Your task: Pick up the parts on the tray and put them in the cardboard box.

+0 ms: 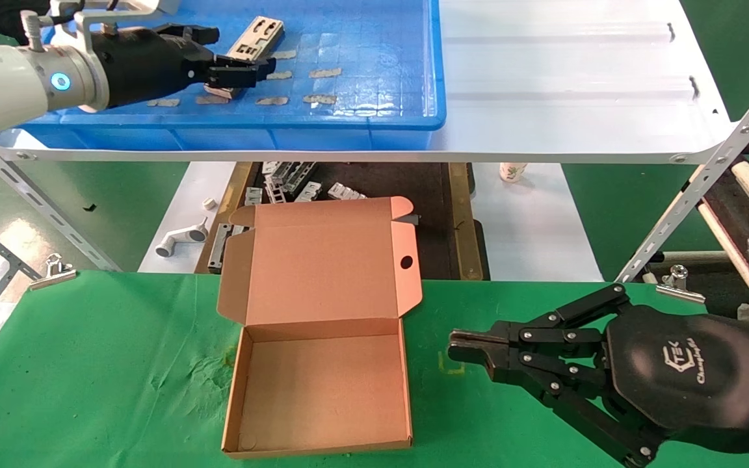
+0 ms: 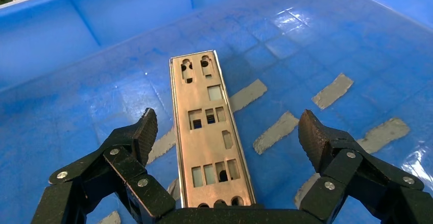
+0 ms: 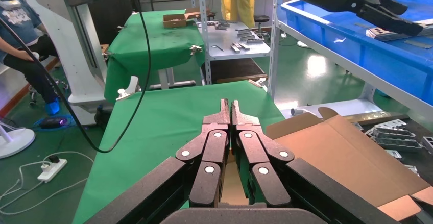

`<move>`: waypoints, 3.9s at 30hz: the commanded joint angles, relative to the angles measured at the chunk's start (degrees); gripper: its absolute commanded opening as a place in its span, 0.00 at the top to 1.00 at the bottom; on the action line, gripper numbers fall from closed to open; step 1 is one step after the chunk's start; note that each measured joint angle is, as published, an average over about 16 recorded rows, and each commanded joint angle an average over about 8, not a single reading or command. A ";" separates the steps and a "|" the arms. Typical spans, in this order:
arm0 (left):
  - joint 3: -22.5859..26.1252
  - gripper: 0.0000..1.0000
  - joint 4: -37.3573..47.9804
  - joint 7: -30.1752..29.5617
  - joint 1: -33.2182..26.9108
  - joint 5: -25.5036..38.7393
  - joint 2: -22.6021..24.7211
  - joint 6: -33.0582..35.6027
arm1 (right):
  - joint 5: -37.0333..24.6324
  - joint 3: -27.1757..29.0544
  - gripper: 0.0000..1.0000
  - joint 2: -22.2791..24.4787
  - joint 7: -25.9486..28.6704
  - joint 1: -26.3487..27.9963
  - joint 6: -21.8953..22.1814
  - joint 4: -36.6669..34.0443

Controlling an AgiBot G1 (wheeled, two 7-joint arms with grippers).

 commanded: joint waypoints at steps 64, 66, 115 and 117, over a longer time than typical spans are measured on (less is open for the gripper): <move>-2.95 1.00 13.10 11.10 -3.79 -3.97 3.70 -2.75 | 0.03 -0.04 1.00 0.01 -0.02 0.01 0.02 0.00; -2.94 0.98 13.21 11.31 -3.79 -3.95 3.76 -2.82 | 0.03 -0.04 1.00 0.02 -0.02 0.01 0.02 0.00; -3.01 1.00 14.57 11.95 -3.76 -4.03 3.98 -2.12 | 0.05 -0.07 1.00 0.03 -0.03 0.02 0.03 0.00; -3.02 1.00 14.54 11.96 -3.76 -4.05 3.97 -2.12 | 0.05 -0.07 1.00 0.03 -0.03 0.02 0.03 0.00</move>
